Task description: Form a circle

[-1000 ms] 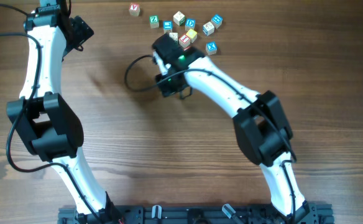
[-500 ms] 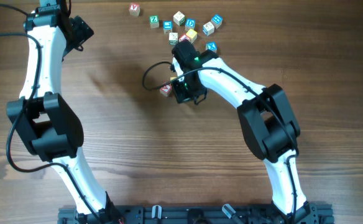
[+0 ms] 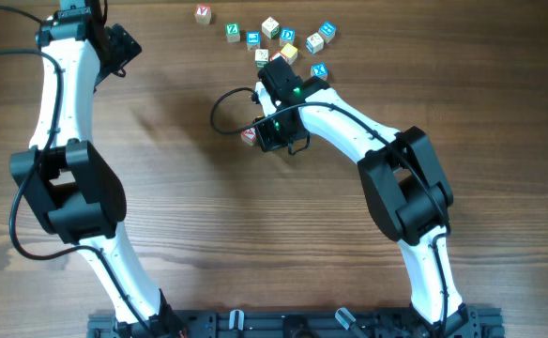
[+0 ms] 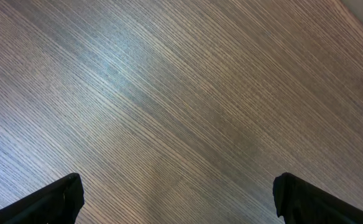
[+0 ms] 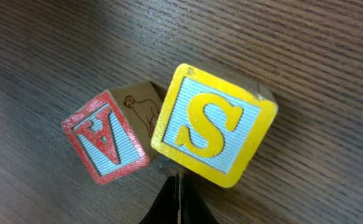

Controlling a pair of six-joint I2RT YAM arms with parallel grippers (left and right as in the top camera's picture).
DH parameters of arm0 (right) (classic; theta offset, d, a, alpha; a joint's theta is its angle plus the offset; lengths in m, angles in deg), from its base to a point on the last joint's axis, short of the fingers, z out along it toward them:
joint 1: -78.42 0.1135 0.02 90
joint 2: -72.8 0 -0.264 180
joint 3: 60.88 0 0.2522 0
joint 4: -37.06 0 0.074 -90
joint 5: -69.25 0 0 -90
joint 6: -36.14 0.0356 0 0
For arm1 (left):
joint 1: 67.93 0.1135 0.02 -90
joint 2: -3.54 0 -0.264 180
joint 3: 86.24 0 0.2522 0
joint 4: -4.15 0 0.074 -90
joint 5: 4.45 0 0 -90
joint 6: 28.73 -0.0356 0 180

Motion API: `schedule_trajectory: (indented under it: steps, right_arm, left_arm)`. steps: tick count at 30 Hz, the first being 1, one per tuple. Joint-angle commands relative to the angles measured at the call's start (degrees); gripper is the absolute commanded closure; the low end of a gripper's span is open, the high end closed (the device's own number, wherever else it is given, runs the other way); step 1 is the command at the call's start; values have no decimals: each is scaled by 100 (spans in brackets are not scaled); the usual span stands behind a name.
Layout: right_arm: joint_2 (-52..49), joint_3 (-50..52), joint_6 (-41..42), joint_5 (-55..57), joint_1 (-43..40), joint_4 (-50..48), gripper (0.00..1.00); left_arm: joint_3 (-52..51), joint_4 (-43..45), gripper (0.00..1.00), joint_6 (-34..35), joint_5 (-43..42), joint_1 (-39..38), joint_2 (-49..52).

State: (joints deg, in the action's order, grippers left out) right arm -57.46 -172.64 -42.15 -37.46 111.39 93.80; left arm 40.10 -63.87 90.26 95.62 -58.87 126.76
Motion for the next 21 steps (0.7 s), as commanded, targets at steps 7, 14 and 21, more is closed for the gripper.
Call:
schedule_trajectory:
  steps: [7,14,21]
  right_arm:
    - [144,24,111,-140,44,-168,96]
    - [144,24,199,-138,44,-212,96]
    - [144,24,251,-140,44,-247,96]
  left_arm:
    - [57,-4,0,-28,72,7,-20]
    - [57,-4,0,-28,72,7,-20]
    - [57,-4,0,-28,72,7,-20]
